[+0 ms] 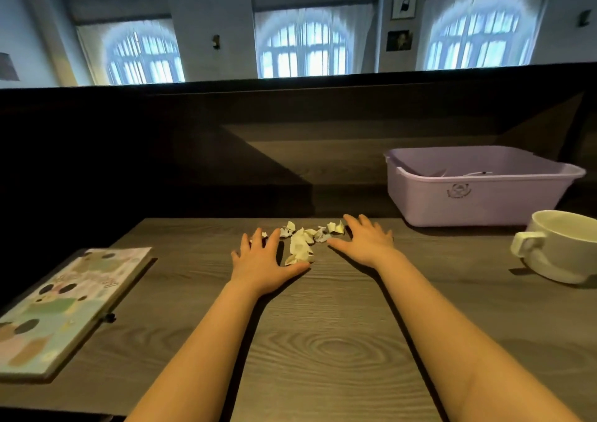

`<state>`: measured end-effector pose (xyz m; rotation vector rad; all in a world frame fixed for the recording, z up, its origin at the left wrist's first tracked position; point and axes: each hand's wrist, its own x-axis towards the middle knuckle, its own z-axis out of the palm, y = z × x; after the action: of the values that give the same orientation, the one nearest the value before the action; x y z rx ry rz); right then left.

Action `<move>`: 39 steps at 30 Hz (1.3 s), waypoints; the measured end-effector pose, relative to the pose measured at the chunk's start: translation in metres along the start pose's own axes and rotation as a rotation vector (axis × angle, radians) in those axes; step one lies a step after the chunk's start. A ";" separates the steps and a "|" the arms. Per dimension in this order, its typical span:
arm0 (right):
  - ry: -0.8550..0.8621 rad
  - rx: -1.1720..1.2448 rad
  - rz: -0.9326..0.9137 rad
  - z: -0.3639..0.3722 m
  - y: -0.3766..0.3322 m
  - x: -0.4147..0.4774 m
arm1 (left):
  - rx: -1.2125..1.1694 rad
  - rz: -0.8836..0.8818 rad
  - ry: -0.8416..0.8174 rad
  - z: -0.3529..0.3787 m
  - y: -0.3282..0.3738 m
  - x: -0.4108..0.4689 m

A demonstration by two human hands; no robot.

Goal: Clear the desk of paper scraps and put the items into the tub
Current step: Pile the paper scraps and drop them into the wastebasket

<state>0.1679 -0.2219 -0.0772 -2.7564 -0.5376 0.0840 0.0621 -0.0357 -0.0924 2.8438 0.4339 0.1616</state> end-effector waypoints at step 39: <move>0.386 1.016 0.007 -0.007 -0.028 0.011 | 0.058 0.149 0.075 0.008 0.044 0.019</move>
<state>0.1685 -0.1955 -0.0613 -1.7180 -0.2586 -0.1379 0.0935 -0.0724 -0.0864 2.9350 0.2447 0.2890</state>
